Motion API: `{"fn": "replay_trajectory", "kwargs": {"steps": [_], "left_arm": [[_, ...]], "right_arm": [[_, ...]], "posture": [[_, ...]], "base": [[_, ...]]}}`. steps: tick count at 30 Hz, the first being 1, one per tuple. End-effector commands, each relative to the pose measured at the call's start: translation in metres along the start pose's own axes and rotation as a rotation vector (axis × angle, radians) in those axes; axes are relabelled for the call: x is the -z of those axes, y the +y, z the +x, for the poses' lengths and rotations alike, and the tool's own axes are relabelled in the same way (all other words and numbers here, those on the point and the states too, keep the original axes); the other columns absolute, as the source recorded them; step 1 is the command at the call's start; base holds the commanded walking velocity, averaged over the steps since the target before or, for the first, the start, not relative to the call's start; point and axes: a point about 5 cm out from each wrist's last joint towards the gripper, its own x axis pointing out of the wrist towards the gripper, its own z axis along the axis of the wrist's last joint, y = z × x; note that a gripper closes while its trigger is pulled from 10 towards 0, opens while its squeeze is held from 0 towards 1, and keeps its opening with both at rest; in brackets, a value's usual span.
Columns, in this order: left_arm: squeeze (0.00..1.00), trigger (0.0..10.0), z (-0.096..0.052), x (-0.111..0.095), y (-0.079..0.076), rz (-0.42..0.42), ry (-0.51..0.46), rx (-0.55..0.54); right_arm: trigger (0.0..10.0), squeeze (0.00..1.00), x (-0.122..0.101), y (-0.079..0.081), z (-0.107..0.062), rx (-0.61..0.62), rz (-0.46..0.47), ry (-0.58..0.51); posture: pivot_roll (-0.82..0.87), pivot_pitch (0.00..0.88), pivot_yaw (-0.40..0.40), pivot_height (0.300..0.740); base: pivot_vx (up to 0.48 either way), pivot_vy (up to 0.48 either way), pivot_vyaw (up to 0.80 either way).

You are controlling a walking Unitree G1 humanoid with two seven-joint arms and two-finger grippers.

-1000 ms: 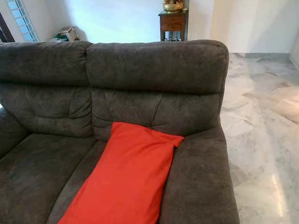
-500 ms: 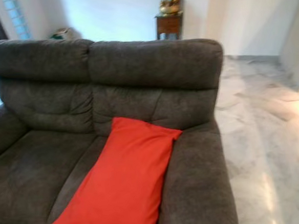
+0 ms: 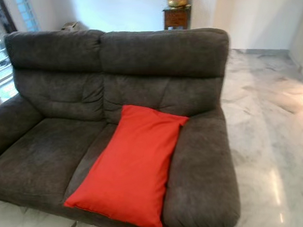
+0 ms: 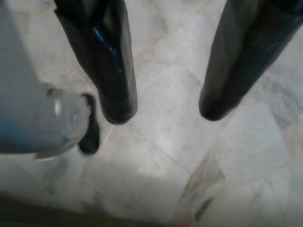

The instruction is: Move the pillow to the sofa from floor

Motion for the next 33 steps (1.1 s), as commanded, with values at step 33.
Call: {"fn": "replay_trajectory", "kwargs": {"steps": [33], "left_arm": [[0.0,10.0,-0.003,0.009,0.006,0.005,0.015,0.0]], "right_arm": [[10.0,0.0,0.002,0.017,-0.001,-0.059,-0.022,0.014]], "posture": [[0.09,0.0,0.04,0.74]], "base": [[-0.007,-0.086,-0.56]]}}
